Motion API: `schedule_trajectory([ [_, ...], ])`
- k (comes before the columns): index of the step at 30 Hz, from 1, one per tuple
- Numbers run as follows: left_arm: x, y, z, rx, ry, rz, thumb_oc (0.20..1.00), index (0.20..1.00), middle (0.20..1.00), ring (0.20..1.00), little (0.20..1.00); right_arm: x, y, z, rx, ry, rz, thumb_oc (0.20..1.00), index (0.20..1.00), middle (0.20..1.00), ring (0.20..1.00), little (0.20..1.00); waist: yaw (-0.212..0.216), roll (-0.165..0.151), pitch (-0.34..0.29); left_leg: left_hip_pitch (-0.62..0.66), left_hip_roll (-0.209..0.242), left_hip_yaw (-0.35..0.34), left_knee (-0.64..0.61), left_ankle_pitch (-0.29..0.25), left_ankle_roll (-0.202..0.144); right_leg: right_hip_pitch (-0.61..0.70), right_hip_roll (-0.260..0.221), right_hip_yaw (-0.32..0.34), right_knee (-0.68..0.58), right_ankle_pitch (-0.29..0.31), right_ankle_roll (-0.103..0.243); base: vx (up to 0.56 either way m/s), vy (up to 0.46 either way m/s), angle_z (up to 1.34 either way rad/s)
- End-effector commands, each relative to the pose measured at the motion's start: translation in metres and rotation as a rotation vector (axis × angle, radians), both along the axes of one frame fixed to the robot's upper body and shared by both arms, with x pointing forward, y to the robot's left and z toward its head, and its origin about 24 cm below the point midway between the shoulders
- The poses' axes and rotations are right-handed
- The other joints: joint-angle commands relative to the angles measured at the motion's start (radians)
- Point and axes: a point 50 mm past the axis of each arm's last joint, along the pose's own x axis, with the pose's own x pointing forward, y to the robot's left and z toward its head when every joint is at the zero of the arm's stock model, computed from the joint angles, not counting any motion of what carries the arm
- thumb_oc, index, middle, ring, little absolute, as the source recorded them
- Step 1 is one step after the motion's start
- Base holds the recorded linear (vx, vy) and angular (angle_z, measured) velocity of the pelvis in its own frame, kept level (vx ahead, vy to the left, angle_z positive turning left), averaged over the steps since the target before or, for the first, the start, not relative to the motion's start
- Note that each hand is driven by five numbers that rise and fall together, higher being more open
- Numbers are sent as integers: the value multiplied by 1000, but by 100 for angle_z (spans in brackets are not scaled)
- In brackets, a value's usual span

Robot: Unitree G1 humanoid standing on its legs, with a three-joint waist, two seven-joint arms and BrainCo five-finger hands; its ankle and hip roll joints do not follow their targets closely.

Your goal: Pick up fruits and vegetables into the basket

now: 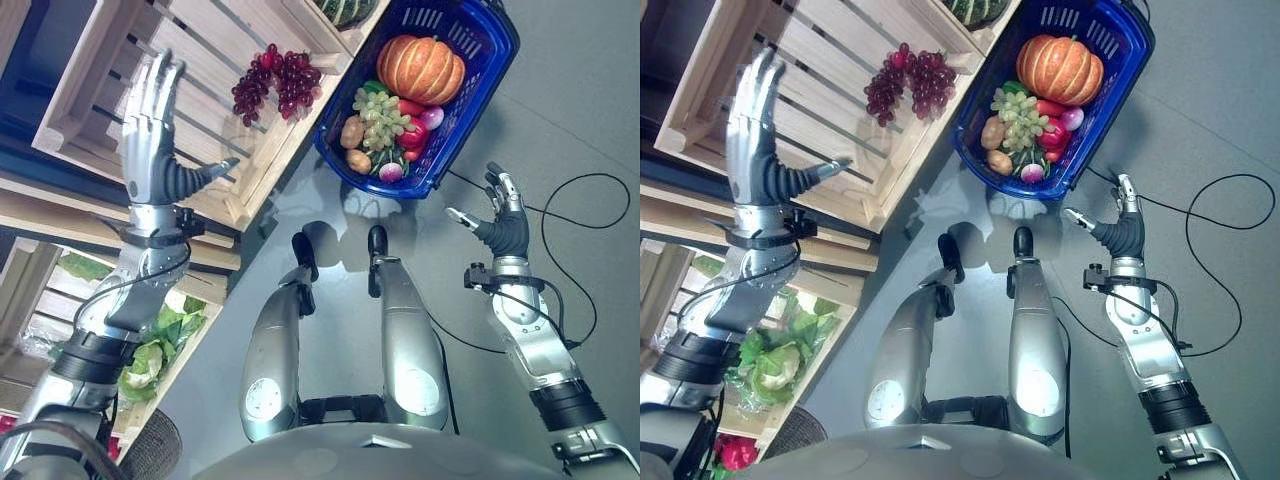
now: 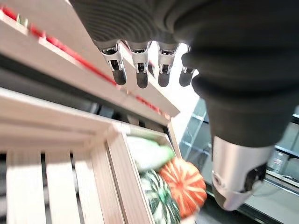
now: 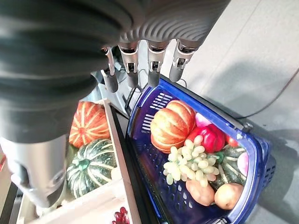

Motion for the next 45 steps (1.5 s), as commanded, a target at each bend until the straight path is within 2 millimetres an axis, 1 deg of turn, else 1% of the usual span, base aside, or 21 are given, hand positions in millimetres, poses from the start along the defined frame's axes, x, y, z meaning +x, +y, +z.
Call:
schedule_trajectory([
  [1,7,10,5,-44,-48,108,1000,1000,1000,1000,1000,-7,14,17,-86,-74,119,1000,1000,1000,1000,1000,-31,-11,-48,2,-25,45,101,-145,14,18,56,-35,-30,-30,21,18,31,-10],
  [5,26,11,9,-121,-23,170,1000,1000,1000,1000,1000,-2,30,21,-155,-62,231,1000,1000,1000,1000,1000,-50,-21,-48,-24,-13,55,123,-144,13,-11,72,-9,-2,-38,14,23,20,-12],
  [8,37,11,12,-130,-18,219,1000,1000,1000,1000,1000,1,40,24,-206,-70,300,1000,1000,1000,1000,1000,-60,-27,-48,-43,-5,62,134,-143,11,-32,82,3,13,-41,11,19,9,-16],
  [14,56,14,14,-211,64,231,1000,1000,1000,1000,1000,6,54,26,-272,-58,380,1000,1000,1000,1000,1000,-72,-40,-48,-92,6,69,164,-148,10,-80,95,17,44,-46,8,23,-8,-11],
  [17,65,13,11,-275,118,222,1000,1000,1000,1000,1000,10,58,26,-274,-46,391,1000,1000,1000,1000,1000,-76,-43,-48,-112,8,72,173,-149,11,-102,100,20,58,-50,6,0,0,0],
  [20,72,14,4,-354,171,221,1000,1000,1000,1000,1000,13,60,25,-267,-34,395,1000,1000,1000,1000,1000,-79,-46,-48,-131,8,73,183,-154,11,-121,103,21,69,-54,5,37,6,1],
  [21,73,14,-2,-364,192,236,1000,1000,1000,1000,1000,12,61,21,-266,-16,396,1000,1000,1000,1000,1000,-82,-48,-48,-117,6,62,198,-186,5,-106,104,25,86,-86,12,122,22,3],
  [22,76,19,-3,-389,207,261,1000,1000,1000,1000,1000,13,61,21,-269,-12,395,1000,1000,1000,1000,1000,-85,-50,-48,-127,8,64,204,-188,5,-116,105,26,93,-88,12,125,23,1],
  [26,81,28,-5,-439,222,315,1000,1000,1000,1000,1000,14,60,21,-270,-7,391,1000,1000,1000,1000,1000,-90,-56,-48,-150,11,67,215,-192,6,-140,108,29,107,-91,12,38,3,-2],
  [31,84,48,0,-428,219,426,1000,1000,1000,1000,1000,13,55,20,-258,8,374,1000,1000,1000,1000,1000,-100,-62,-48,-181,14,69,231,-198,7,-176,112,31,132,-95,11,49,10,-2],
  [36,85,58,4,-436,208,476,1000,1000,1000,1000,1000,12,53,17,-255,16,365,1000,1000,1000,1000,1000,-105,-59,-48,-202,9,66,234,-200,8,-202,114,35,148,-100,9,33,14,-1],
  [42,87,66,26,-432,134,508,1000,1000,1000,1000,1000,12,54,17,-261,10,364,1000,1000,1000,1000,1000,-110,-57,-48,-228,7,63,241,-203,9,-236,115,36,167,-104,8,0,0,0],
  [45,89,65,32,-427,119,509,1000,1000,1000,1000,1000,13,55,17,-259,8,361,1000,1000,1000,1000,1000,-112,-56,-48,-232,7,65,240,-203,10,-242,115,36,168,-104,7,0,0,0],
])
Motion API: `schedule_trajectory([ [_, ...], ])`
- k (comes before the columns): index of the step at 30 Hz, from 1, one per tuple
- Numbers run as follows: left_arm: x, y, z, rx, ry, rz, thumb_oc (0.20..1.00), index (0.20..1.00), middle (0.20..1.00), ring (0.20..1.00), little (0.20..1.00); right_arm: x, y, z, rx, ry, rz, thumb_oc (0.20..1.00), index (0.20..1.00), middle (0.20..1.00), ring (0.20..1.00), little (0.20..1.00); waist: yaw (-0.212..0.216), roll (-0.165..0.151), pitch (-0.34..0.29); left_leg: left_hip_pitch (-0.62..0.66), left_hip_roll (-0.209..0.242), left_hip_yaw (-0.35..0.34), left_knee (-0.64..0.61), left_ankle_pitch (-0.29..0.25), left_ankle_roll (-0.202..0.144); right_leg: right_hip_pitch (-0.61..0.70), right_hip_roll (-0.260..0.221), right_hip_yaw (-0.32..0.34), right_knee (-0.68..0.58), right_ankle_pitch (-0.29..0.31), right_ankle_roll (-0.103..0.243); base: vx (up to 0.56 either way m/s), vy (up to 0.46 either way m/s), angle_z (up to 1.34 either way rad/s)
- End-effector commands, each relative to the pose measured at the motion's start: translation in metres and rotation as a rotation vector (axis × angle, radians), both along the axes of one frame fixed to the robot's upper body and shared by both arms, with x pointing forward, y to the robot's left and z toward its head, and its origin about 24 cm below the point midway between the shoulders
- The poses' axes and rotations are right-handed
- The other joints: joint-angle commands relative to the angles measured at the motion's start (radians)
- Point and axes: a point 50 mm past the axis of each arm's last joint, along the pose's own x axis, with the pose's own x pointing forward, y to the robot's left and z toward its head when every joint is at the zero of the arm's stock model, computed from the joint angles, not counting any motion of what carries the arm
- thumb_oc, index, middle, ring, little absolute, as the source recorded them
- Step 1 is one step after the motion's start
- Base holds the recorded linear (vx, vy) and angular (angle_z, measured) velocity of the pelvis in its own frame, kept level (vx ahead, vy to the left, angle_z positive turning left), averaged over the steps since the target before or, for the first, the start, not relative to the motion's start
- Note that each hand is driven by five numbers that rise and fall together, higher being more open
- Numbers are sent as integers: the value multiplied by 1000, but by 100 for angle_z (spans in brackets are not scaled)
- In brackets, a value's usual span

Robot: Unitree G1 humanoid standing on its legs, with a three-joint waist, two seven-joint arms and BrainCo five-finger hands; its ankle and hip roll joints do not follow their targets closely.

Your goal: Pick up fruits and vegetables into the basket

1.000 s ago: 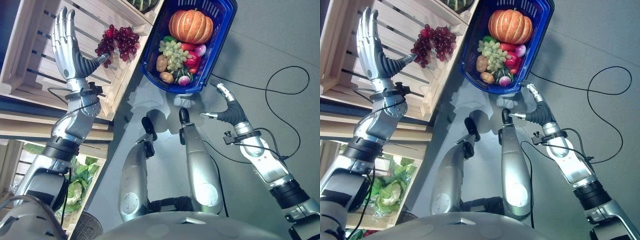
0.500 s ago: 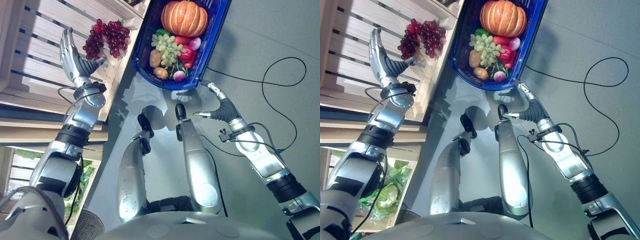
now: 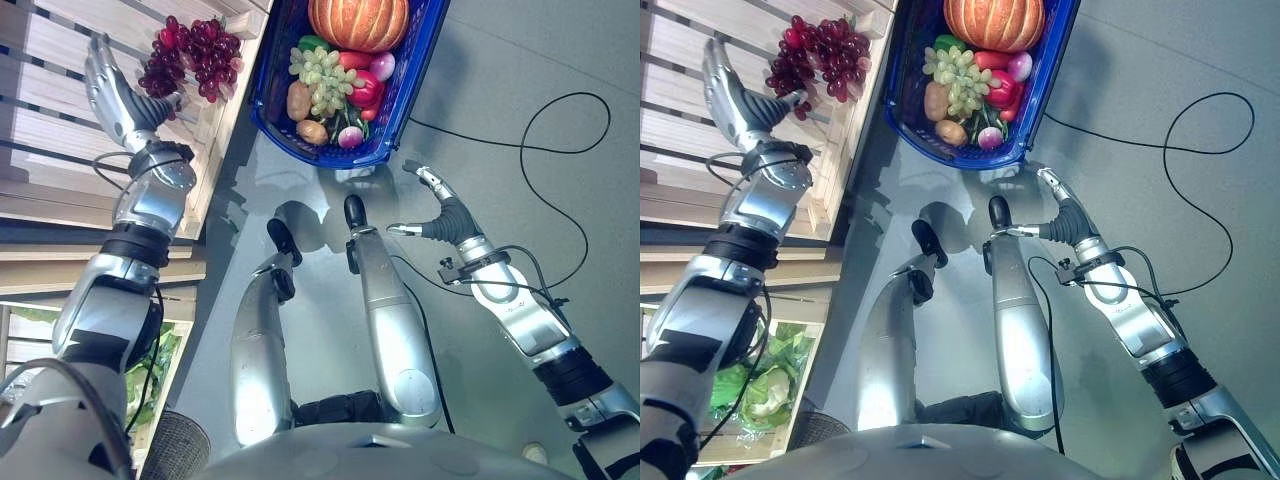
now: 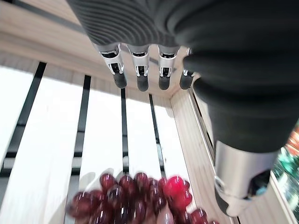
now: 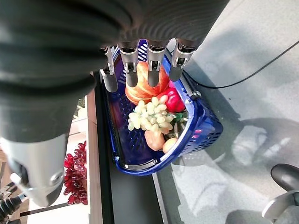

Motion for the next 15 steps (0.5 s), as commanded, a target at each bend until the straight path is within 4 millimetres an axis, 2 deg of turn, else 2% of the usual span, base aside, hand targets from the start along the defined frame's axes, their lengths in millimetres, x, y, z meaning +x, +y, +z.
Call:
schedule_trajectory([
  [1,-8,25,13,58,-49,103,1000,1000,1000,1000,1000,-6,10,4,61,-42,38,1000,1000,1000,1000,1000,-3,-39,-50,5,-47,28,62,-137,29,4,65,-30,42,-88,23,0,0,0],
  [15,-1,29,31,76,-30,147,1000,1000,1000,1000,1000,-1,10,5,86,-31,20,1000,1000,1000,1000,1000,-18,-35,-50,-28,-44,39,58,-131,26,-40,69,-26,47,-80,25,0,0,0],
])
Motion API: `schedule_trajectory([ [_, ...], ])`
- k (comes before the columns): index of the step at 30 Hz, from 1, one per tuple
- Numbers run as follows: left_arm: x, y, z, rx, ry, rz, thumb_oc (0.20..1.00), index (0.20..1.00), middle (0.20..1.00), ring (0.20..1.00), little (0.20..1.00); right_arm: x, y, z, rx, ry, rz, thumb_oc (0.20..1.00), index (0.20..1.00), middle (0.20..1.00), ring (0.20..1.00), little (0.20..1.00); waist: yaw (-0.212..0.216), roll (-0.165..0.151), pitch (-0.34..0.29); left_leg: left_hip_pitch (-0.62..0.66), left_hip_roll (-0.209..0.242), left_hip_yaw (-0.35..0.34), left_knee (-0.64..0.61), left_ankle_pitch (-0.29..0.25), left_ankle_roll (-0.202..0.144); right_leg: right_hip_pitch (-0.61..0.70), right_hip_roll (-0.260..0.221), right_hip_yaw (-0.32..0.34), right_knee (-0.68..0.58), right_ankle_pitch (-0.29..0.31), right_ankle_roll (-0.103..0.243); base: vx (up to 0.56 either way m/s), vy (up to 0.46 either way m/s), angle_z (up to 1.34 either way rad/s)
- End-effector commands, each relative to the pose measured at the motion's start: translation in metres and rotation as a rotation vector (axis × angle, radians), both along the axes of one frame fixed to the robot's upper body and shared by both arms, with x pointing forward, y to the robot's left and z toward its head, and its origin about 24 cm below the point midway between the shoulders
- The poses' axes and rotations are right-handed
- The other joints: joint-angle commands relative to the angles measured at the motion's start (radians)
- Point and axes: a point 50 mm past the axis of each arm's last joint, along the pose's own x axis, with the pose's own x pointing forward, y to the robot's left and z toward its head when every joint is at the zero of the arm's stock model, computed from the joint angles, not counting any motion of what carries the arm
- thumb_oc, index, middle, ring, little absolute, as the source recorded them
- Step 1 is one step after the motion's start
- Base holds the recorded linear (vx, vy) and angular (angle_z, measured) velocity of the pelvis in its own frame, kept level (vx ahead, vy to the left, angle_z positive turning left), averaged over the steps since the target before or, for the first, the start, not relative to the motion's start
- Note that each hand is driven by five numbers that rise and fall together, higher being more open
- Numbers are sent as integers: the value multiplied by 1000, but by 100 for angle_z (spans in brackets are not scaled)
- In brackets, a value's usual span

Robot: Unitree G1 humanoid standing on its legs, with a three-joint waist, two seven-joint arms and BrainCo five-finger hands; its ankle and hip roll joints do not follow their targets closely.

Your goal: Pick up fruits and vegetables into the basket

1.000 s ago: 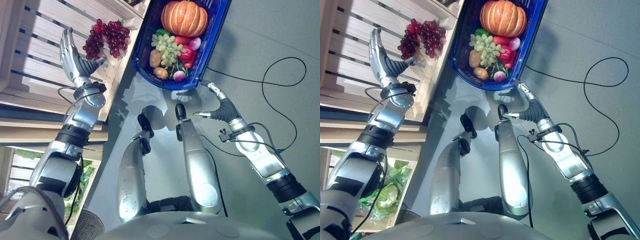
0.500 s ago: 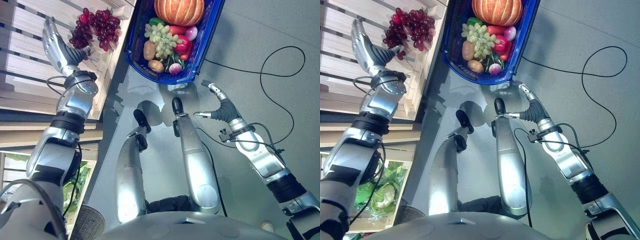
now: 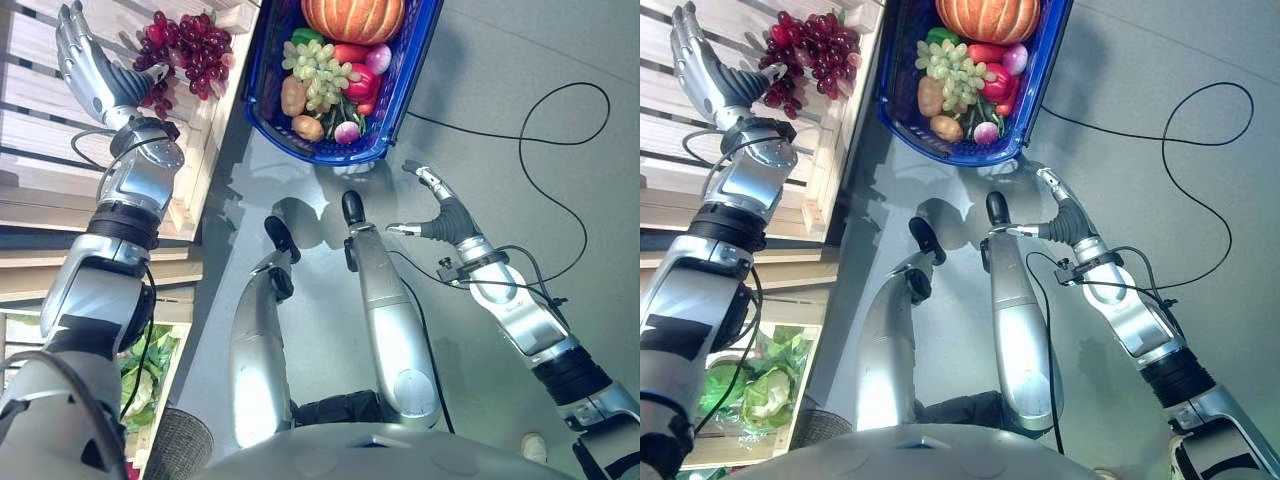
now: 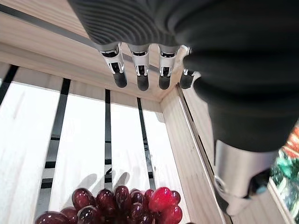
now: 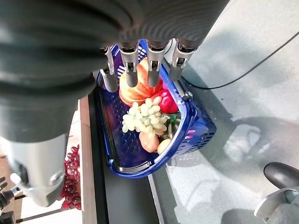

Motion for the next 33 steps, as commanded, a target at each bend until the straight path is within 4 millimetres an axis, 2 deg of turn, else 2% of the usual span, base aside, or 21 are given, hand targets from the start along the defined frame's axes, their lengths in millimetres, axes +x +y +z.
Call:
schedule_trajectory([
  [1,-6,26,10,31,-7,107,1000,1000,1000,1000,1000,-1,8,5,75,-30,24,1000,1000,1000,1000,1000,0,-35,-50,-10,-44,34,59,-129,26,-20,69,-29,49,-79,25,0,0,0],
  [10,-4,29,10,29,52,142,1000,1000,1000,1000,1000,1,8,6,100,-31,14,1000,1000,1000,1000,1000,-8,-35,-50,-33,-42,40,57,-125,24,-48,73,-27,51,-74,27,0,-1,-1],
  [22,-4,44,4,-25,133,221,1000,1000,1000,1000,1000,4,7,7,124,-30,4,1000,1000,1000,1000,1000,-15,-41,-50,-60,-38,44,53,-118,20,-78,73,-30,47,-67,28,0,0,0],
  [33,-8,52,12,2,143,299,1000,1000,1000,1000,1000,5,6,9,142,-32,-16,1000,1000,1000,1000,1000,-15,-45,-50,-97,-33,40,55,-111,20,-114,75,-32,55,-62,27,0,-1,0],
])
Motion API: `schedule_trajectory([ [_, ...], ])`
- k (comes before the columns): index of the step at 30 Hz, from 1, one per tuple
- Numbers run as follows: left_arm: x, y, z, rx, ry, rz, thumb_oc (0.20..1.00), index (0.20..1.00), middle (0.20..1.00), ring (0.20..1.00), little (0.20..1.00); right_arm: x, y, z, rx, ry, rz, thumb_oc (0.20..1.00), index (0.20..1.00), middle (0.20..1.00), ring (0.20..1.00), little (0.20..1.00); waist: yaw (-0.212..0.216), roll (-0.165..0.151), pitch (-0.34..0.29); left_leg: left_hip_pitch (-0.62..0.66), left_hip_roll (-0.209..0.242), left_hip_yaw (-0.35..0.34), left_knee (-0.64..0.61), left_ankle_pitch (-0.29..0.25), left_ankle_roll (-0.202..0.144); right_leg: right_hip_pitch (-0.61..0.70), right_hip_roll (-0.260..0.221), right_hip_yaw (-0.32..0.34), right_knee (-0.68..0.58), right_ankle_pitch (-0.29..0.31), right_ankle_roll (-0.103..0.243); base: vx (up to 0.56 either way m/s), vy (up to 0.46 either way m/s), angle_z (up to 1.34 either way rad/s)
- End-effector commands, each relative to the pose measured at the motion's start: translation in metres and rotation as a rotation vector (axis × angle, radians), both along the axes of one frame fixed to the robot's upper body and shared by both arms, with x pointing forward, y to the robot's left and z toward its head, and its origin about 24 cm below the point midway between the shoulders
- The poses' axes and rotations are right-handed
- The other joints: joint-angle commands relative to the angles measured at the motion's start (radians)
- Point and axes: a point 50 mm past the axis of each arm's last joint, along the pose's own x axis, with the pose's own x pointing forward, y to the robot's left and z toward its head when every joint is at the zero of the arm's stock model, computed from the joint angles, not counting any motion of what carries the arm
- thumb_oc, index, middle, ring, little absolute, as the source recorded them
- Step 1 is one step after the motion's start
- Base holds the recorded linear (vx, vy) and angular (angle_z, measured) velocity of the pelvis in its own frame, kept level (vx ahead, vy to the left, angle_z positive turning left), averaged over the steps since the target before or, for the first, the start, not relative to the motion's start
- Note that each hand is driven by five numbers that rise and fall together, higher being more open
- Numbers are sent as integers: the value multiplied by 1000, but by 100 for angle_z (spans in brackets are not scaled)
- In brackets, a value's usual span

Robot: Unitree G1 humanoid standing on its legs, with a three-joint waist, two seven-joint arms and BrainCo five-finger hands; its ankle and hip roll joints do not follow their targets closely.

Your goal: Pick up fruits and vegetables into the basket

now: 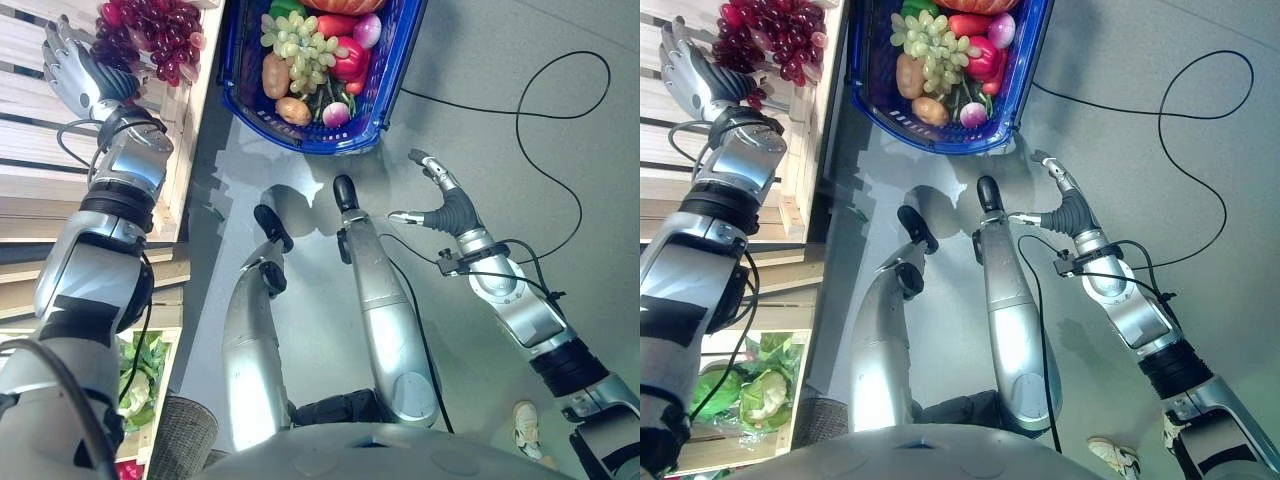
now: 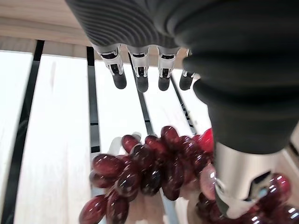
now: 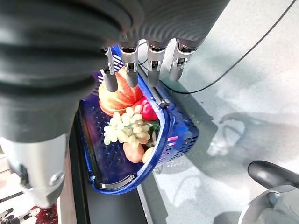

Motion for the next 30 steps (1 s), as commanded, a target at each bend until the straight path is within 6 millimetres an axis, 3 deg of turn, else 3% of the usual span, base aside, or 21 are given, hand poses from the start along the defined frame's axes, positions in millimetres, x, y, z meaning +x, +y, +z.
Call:
schedule_trajectory([
  [1,-14,33,10,74,-1,148,1000,1000,1000,1000,1000,-2,8,1,82,-13,20,1000,1000,1000,1000,1000,6,-39,-48,5,-37,28,38,-108,19,-3,69,-47,38,-62,27,0,0,0],
  [18,-10,27,25,49,-13,163,1000,1000,1000,1000,1000,2,7,3,91,-2,14,1000,1000,1000,1000,1000,-4,-38,-48,-73,-34,29,56,-106,16,-84,67,-41,52,-51,28,5,4,-1],
  [30,-9,33,13,-111,52,162,1000,1000,1000,1000,1000,6,8,4,125,18,19,1000,1000,1000,1000,1000,-3,-53,-48,-126,-35,13,78,-111,21,-126,74,-43,67,-48,29,0,0,0],
])
